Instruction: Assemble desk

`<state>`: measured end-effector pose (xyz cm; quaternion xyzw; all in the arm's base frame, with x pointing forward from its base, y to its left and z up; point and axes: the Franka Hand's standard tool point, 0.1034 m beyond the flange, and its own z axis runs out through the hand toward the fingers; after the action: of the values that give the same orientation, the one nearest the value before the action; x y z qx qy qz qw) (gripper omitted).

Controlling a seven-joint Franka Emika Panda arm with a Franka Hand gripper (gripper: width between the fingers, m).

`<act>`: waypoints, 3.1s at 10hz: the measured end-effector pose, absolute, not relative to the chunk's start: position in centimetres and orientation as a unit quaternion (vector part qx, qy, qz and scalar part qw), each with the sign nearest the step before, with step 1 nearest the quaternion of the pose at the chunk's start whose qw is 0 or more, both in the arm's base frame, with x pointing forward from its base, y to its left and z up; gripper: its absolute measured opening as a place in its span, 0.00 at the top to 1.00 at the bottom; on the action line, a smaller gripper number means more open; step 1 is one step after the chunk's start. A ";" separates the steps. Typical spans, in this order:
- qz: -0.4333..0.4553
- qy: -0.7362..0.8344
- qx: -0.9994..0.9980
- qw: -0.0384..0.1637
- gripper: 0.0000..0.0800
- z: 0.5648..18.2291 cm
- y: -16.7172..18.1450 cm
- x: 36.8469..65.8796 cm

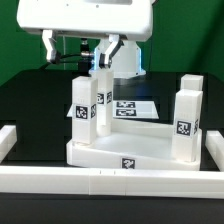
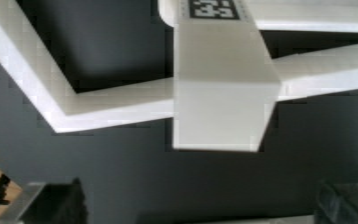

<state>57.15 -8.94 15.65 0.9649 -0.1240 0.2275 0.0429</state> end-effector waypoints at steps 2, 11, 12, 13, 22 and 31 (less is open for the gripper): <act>0.225 -0.122 0.966 0.045 0.19 15.4 -9.2 57.0; -0.012 -0.133 0.991 -0.020 0.19 13.7 -8.4 57.0; -0.012 -0.132 0.991 -0.019 0.19 13.5 -8.5 57.1; -0.011 -0.132 0.991 -0.017 0.19 13.3 -8.5 57.1; -0.010 -0.140 0.990 -0.012 0.64 12.6 -8.9 57.1; -0.018 -0.498 0.866 -0.040 0.64 12.4 -9.1 57.0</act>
Offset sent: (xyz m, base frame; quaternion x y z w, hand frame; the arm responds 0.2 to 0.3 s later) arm 0.0011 -0.0191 -0.0159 -0.0240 -0.0116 -0.0063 0.9996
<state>57.05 -9.14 12.37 0.8659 -0.4984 -0.0178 -0.0397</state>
